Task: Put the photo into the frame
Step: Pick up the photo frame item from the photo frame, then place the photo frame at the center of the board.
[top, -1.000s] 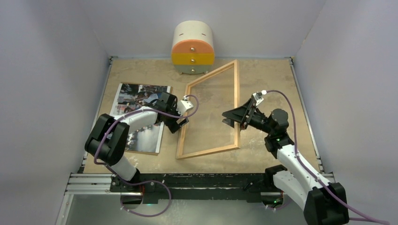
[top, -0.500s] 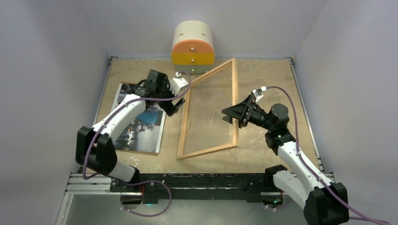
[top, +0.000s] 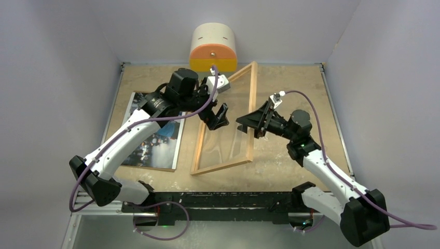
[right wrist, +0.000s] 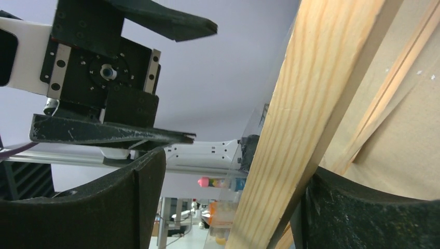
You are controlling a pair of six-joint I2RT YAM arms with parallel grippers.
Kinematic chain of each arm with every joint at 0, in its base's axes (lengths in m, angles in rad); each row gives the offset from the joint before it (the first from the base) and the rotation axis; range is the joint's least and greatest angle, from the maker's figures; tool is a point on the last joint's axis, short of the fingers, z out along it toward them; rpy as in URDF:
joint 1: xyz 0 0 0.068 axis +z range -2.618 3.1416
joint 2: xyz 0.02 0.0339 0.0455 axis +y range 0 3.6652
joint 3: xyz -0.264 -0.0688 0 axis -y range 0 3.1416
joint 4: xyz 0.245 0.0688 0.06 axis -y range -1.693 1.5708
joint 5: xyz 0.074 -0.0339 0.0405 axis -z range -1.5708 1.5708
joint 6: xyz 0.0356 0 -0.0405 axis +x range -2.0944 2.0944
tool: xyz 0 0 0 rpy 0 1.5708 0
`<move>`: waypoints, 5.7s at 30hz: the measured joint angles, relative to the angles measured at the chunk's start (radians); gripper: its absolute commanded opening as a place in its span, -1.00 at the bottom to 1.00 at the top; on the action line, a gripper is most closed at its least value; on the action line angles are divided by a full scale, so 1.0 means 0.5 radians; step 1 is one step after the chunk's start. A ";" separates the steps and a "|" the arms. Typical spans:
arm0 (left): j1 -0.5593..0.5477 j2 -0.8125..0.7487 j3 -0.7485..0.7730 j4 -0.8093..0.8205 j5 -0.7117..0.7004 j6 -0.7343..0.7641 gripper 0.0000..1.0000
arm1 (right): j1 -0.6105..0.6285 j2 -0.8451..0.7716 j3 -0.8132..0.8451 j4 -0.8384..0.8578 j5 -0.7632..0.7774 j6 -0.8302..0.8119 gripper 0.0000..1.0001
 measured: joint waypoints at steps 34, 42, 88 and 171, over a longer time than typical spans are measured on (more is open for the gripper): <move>-0.432 -0.012 0.193 -0.488 -0.475 -0.126 0.59 | 0.269 0.275 0.335 -0.081 0.335 -0.039 0.38; -0.432 0.003 0.258 -0.648 -0.486 -0.066 0.28 | 0.270 0.274 0.357 -0.187 0.328 -0.098 0.39; -0.430 -0.045 0.476 -0.623 -0.566 0.291 -1.00 | -0.024 0.050 0.320 -1.448 0.278 -1.145 -0.02; -0.385 -0.404 -0.019 -0.227 -1.907 1.356 -1.00 | 0.505 0.864 0.337 -0.795 1.004 -0.894 0.72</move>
